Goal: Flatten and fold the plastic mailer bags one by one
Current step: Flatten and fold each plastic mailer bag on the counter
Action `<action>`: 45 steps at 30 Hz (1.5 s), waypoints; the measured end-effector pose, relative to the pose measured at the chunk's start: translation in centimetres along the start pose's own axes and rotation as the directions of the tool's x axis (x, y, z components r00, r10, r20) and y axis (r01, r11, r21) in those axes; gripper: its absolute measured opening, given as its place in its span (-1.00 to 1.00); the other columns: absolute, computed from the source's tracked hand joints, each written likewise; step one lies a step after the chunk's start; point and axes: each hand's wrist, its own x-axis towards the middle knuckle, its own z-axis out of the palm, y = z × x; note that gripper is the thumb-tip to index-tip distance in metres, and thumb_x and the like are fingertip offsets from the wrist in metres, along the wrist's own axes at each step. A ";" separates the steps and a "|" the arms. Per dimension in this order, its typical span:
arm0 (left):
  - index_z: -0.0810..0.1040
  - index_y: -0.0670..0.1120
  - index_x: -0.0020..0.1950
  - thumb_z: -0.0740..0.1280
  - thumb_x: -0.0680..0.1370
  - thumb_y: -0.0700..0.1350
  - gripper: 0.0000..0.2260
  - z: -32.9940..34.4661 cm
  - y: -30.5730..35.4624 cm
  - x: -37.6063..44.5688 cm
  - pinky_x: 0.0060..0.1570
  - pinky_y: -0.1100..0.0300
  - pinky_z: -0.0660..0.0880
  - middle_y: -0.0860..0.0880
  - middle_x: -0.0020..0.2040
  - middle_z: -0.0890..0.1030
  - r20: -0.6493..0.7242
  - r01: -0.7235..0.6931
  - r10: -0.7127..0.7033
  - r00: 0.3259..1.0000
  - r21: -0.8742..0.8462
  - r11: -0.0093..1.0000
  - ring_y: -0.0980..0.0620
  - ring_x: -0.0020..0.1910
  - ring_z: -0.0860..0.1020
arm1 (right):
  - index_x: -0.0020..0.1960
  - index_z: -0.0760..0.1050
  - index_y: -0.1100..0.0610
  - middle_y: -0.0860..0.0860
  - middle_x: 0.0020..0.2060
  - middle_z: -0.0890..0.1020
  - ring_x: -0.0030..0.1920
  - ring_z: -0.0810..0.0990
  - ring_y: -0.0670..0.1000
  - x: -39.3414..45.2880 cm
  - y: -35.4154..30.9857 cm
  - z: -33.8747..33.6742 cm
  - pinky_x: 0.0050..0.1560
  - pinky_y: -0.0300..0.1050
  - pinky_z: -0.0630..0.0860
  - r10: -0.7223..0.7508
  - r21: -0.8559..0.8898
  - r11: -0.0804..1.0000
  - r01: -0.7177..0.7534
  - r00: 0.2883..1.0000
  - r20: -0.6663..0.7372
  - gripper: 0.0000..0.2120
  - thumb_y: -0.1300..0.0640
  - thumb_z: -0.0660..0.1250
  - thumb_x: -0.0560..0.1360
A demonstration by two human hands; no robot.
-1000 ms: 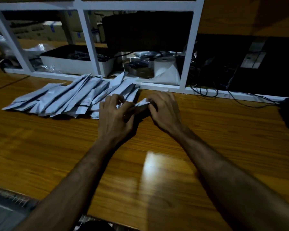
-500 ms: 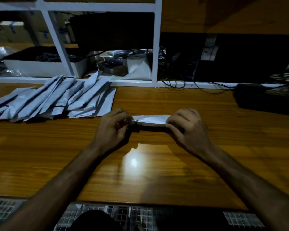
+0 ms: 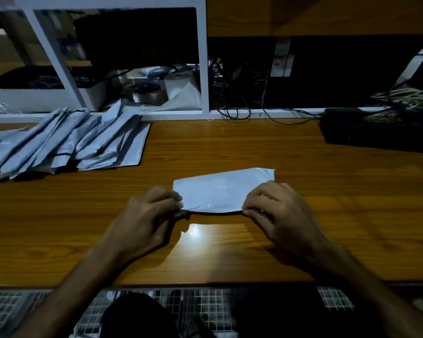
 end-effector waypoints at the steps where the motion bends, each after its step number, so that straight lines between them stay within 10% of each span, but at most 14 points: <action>1: 0.71 -0.12 0.12 0.30 0.61 0.03 -0.71 -0.1 0.3 -0.5 -0.01 0.01 0.63 -0.02 0.16 0.64 -0.023 0.005 -0.005 1.000 -0.003 1.000 0.06 0.11 0.60 | -0.01 0.64 0.04 -0.07 -0.03 0.63 0.01 0.60 0.00 -0.4 -0.3 -0.3 -0.04 0.01 0.45 0.000 -0.001 1.000 0.000 1.000 0.003 -0.94 0.10 0.50 0.55; 9: 0.70 -0.09 0.18 0.33 0.63 0.05 -0.72 0.4 5.9 -0.7 0.08 -0.03 0.55 0.02 0.14 0.65 -0.251 0.196 -0.189 0.949 0.003 0.981 0.03 0.18 0.53 | 0.06 0.65 0.06 -0.06 0.04 0.67 0.08 0.62 -0.01 -0.2 -3.2 -2.0 0.02 0.00 0.49 0.272 0.074 0.962 -0.264 0.949 -0.156 -0.84 0.03 0.33 0.62; 13: 0.53 -0.05 0.45 0.25 0.71 0.00 -0.66 2.0 8.1 3.9 0.45 -0.01 0.38 -0.03 0.45 0.51 -0.162 0.355 -0.353 0.921 -0.017 0.935 0.02 0.45 0.41 | 0.47 0.48 0.10 0.01 0.46 0.51 0.44 0.45 0.00 3.9 -4.8 -1.6 0.45 0.05 0.42 0.491 -0.009 0.870 -0.492 0.866 0.092 -0.62 0.01 0.19 0.71; 21: 0.62 -0.14 0.21 0.24 0.66 -0.17 -0.80 3.8 8.1 8.5 0.33 0.03 0.39 -0.15 0.26 0.62 -0.003 0.397 -0.397 0.918 0.014 0.918 -0.14 0.31 0.52 | 0.42 0.42 0.17 0.14 0.56 0.34 0.55 0.30 0.10 7.3 -5.1 1.6 0.55 0.00 0.16 0.436 -0.126 0.900 -0.417 0.858 0.274 -0.67 0.12 0.12 0.71; 28: 0.28 -0.12 0.62 0.10 0.71 -0.11 -0.54 6.4 6.8 6.7 0.61 -0.01 -0.03 -0.16 0.62 0.31 0.018 0.318 -0.320 0.947 0.065 0.946 -0.12 0.64 0.16 | 0.65 0.13 0.18 0.15 0.66 0.12 0.66 0.05 0.08 5.3 -5.1 3.3 0.64 0.04 0.03 0.413 -0.130 0.911 -0.392 0.860 0.299 -0.46 0.03 -0.09 0.71; 45: 0.14 -0.15 0.68 -0.28 0.62 0.11 -0.31 7.7 6.4 5.7 0.63 -0.06 -0.09 -0.14 0.67 0.18 0.056 0.278 -0.297 0.953 0.221 0.935 -0.10 0.68 0.02 | 0.67 0.03 0.17 0.10 0.67 0.04 0.67 -0.03 0.04 4.2 -4.7 4.4 0.65 -0.01 -0.11 0.461 -0.149 0.887 -0.437 0.840 0.284 -0.11 -0.17 -0.46 0.45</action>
